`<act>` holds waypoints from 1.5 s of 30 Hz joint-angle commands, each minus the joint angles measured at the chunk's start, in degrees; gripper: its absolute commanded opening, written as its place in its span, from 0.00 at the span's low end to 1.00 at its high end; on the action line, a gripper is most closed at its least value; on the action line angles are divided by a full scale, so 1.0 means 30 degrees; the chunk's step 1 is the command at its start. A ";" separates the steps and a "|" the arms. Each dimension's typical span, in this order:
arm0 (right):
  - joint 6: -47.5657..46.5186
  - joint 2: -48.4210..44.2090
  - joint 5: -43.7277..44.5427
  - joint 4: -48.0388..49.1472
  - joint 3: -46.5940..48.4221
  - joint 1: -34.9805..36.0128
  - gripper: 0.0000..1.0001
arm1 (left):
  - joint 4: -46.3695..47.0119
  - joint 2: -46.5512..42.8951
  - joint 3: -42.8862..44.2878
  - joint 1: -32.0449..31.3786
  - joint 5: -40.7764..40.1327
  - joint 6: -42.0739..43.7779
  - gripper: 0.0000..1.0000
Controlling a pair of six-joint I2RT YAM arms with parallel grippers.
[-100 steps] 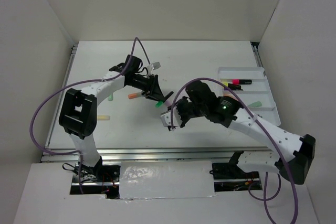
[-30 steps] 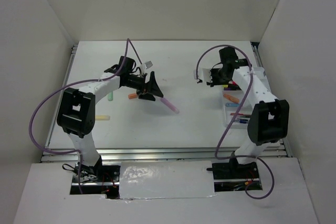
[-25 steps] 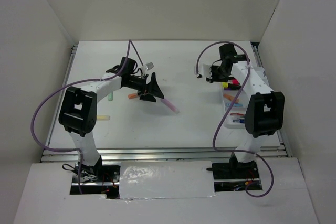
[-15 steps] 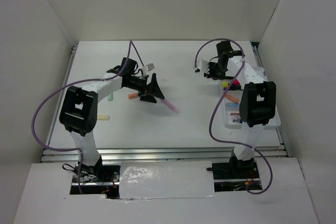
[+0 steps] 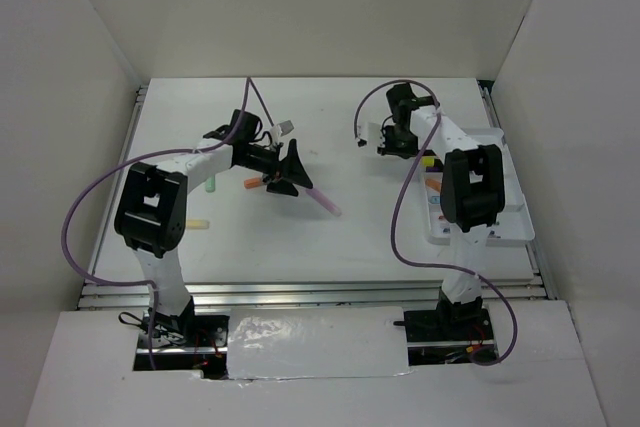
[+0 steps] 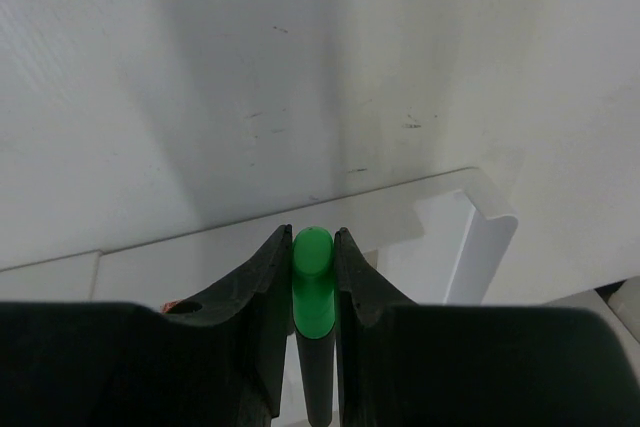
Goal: Sort the stationery into containers
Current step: Place the stationery into the container
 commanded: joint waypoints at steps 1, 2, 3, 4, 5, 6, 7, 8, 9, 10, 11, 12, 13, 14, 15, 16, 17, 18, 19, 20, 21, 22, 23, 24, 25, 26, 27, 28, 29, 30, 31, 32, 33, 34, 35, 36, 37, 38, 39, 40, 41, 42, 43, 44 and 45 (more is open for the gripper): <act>0.0521 0.0094 0.2574 -0.1670 0.1452 0.0432 0.05 | 0.0017 0.0398 0.0853 -0.0033 0.0646 0.0111 0.99; 0.0464 0.0094 0.2929 -0.1878 0.1571 0.0491 0.05 | 0.0016 0.0398 0.0912 -0.0033 0.0646 0.0141 0.99; 0.0405 0.0065 0.3281 -0.2112 0.1659 0.0550 0.05 | -0.0013 0.0398 0.0941 -0.0033 0.0646 0.0170 0.99; 0.0347 0.0007 0.3545 -0.2317 0.1776 0.0521 0.05 | -0.0043 0.0398 0.0941 -0.0091 0.0617 0.0171 0.99; 0.0143 -0.0052 0.3925 -0.2406 0.1835 0.0434 0.05 | -0.0101 0.0398 0.0970 -0.0063 0.0617 0.0229 0.99; 0.0025 -0.0111 0.4045 -0.2407 0.1923 0.0201 0.05 | -0.0160 0.0398 0.1000 -0.0062 0.0588 0.0258 0.99; -0.0237 -0.0140 0.4133 -0.2552 0.1981 0.0025 0.05 | -0.0160 0.0457 0.1000 -0.0062 0.0617 0.0288 0.99; -0.0298 -0.0140 0.4337 -0.2641 0.2040 -0.0151 0.05 | -0.0189 0.0457 0.1029 -0.0062 0.0588 0.0317 0.99; -0.0415 -0.0111 0.4368 -0.2816 0.2070 -0.0414 0.05 | -0.0131 0.0457 0.1058 -0.0062 0.0733 0.0317 0.99; -0.0503 -0.0082 0.4426 -0.2846 0.2041 -0.0591 0.06 | -0.0073 0.0515 0.1088 -0.0062 0.0792 0.0259 0.99; -0.0562 -0.0111 0.4427 -0.2847 0.1954 -0.0708 0.05 | -0.0014 0.0487 0.1146 -0.0062 0.0822 0.0230 0.99; -0.0591 -0.0111 0.4369 -0.2789 0.1808 -0.0825 0.06 | -0.0014 0.0544 0.1176 -0.0091 0.0851 0.0229 0.99; -0.0708 -0.0169 0.4397 -0.2382 0.1458 -0.0943 0.06 | -0.0014 0.0661 0.1205 -0.0121 0.0909 0.0200 0.99; -0.0767 -0.0199 0.4368 -0.2175 0.1252 -0.1060 0.06 | -0.0159 0.0691 0.1379 -0.0121 0.0939 0.0200 0.99; -0.0883 -0.0170 0.4484 -0.1709 0.0844 -0.1090 0.06 | -0.0276 0.0778 0.1497 -0.0150 0.1026 0.0229 0.99; -0.1059 -0.0141 0.4746 -0.1414 0.0578 -0.1148 0.06 | -0.0393 0.0924 0.1643 -0.0150 0.1056 0.0316 0.99; -0.1176 -0.0053 0.5300 -0.1150 0.0431 -0.1178 0.06 | -0.0656 0.0984 0.1761 -0.0121 0.1056 0.0404 0.99; -0.1323 0.0122 0.5509 -0.0799 0.0371 -0.1207 0.06 | -0.0745 0.1071 0.1791 -0.0121 0.1085 0.0492 0.99; -0.1382 0.0268 0.5685 -0.0738 0.0400 -0.1324 0.06 | -0.0775 0.1101 0.1878 -0.0121 0.1028 0.0493 0.99; -0.1441 0.0415 0.5802 -0.0708 0.0545 -0.1325 0.07 | -0.0775 0.1131 0.1908 -0.0121 0.1027 0.0522 0.99; -0.1499 0.0706 0.5949 -0.0795 0.0895 -0.1354 0.07 | -0.0862 0.1247 0.1966 -0.0092 0.1027 0.0522 0.99; -0.1529 0.0825 0.6008 -0.0883 0.1072 -0.1383 0.08 | -0.0863 0.1277 0.2025 -0.0063 0.1114 0.0464 0.99; -0.1529 0.0971 0.6067 -0.0971 0.1219 -0.1354 0.08 | -0.0921 0.1248 0.2025 -0.0033 0.1086 0.0522 0.99; -0.1529 0.1118 0.6154 -0.1030 0.1365 -0.1354 0.09 | -0.0690 0.1045 0.1938 0.0141 0.1028 0.0319 0.99; -0.1558 0.1206 0.6213 -0.1088 0.1396 -0.1383 0.11 | -0.0427 0.0840 0.1590 0.0259 0.0795 0.0201 0.99; -0.1674 0.1178 0.6243 -0.1147 0.1309 -0.1383 0.12 | -0.0047 0.0606 0.1354 0.0521 0.0764 0.0055 0.99; -0.1821 0.1120 0.6243 -0.1147 0.1192 -0.1383 0.14 | 0.1001 0.0053 0.1033 0.0669 0.0792 -0.0469 0.99; -0.1880 0.1032 0.6243 -0.1147 0.1075 -0.1383 0.15 | 0.1882 -0.0272 0.0362 0.0844 0.0880 -0.0880 0.99; -0.2055 0.0886 0.6243 -0.0973 0.0842 -0.1354 0.17 | 0.2587 -0.0855 0.0008 0.1194 0.0794 -0.1377 0.99; -0.2114 0.0798 0.6185 -0.0972 0.0723 -0.1383 0.20 | 0.4044 -0.1151 -0.0344 0.1342 0.0735 -0.2223 0.99; -0.2173 0.0739 0.6156 -0.0972 0.0664 -0.1383 0.22 | 0.4639 -0.1357 -0.0928 0.1489 0.0618 -0.2464 0.99; -0.2174 0.0681 0.6155 -0.0914 0.0606 -0.1383 0.23 | 0.5225 -0.1852 -0.1137 0.1664 0.0385 -0.2611 0.99; -0.2145 0.0709 0.6184 -0.0971 0.0634 -0.1383 0.26 | 0.5723 -0.2205 -0.1400 0.1782 0.0150 -0.2613 0.99; -0.2144 0.0680 0.6127 -0.0943 0.0663 -0.1383 0.28 | 0.6425 -0.2470 -0.1837 0.1870 -0.0084 -0.2410 0.99; -0.2144 0.0709 0.6155 -0.0884 0.0635 -0.1383 0.30 | 0.6548 -0.3140 -0.1958 0.1900 -0.0840 -0.2059 0.99; -0.2144 0.0651 0.6184 -0.0739 0.0547 -0.1383 0.32 | 0.6433 -0.3407 -0.1988 0.1900 -0.1283 -0.0751 0.99; -0.2115 0.0651 0.6301 -0.0592 0.0430 -0.1383 0.33 | 0.5736 -0.3642 -0.1843 0.1871 -0.1664 0.0016 0.99; -0.2115 0.0622 0.6360 -0.0475 0.0313 -0.1383 0.33 | 0.5294 -0.4021 -0.1755 0.1755 -0.2219 0.1561 0.99; -0.2115 0.0592 0.6389 -0.0503 0.0254 -0.1383 0.34 | 0.4912 -0.4083 -0.1493 0.1783 -0.1964 0.2244 0.99; -0.2115 0.0476 0.6303 -0.0445 0.0225 -0.1383 0.35 | 0.4589 -0.4055 -0.1287 0.1870 -0.1613 0.2860 0.99; -0.2057 0.0388 0.6215 -0.0502 0.0195 -0.1441 0.39 | 0.3629 -0.3794 -0.0995 0.1987 -0.1291 0.3678 0.99; -0.2027 0.0300 0.6098 -0.0532 0.0224 -0.1442 0.40 | 0.3213 -0.3675 -0.0586 0.2104 -0.0881 0.3918 0.99; -0.1998 0.0009 0.5865 -0.0561 0.0166 -0.1471 0.42 | 0.2861 -0.3384 -0.0408 0.2280 -0.0587 0.4124 0.99; -0.1940 -0.0168 0.5717 -0.0416 0.0166 -0.1442 0.42 | 0.2364 -0.3294 -0.0174 0.2339 -0.0294 0.4474 0.99; -0.1852 -0.0402 0.5542 -0.0270 0.0137 -0.1384 0.42 | 0.2214 -0.3235 -0.0114 0.2369 -0.0349 0.4651 0.99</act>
